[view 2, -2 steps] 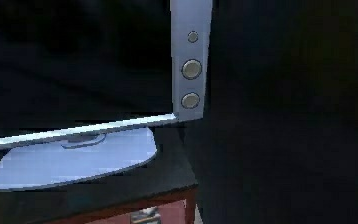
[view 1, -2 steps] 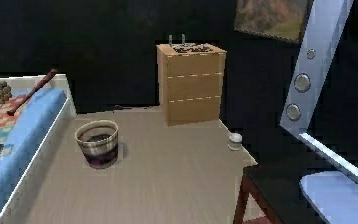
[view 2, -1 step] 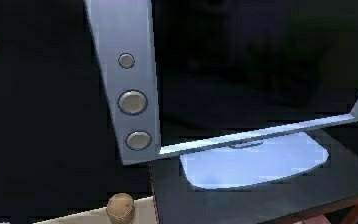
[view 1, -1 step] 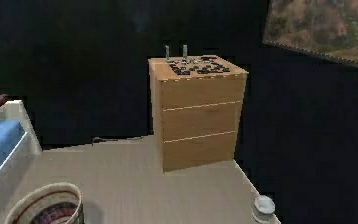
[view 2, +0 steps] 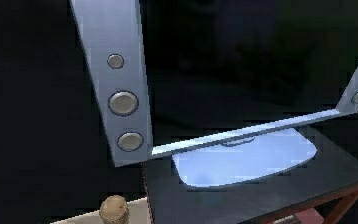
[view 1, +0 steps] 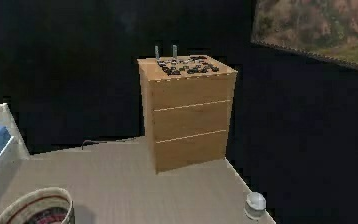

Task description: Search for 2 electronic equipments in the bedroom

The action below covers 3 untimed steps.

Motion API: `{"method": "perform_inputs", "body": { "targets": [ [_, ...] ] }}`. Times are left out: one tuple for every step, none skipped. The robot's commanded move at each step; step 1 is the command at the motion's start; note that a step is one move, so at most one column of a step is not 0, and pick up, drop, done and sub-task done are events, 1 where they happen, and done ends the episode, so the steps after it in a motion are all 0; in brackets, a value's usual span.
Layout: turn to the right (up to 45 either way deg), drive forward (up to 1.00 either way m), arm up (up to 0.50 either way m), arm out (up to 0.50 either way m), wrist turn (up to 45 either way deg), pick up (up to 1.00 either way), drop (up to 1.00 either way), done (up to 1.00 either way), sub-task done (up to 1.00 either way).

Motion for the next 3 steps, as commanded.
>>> {"method": "perform_inputs", "body": {
  "targets": [
    [0.0,1.0,0.0,0.0,0.0,0.0,0.0,0.0,0.0],
    [9.0,0.0,0.0,0.0,0.0,0.0,0.0,0.0,0.0],
    [0.0,0.15,0.0,0.0,0.0,0.0,0.0,0.0,0.0]
  ]
}}
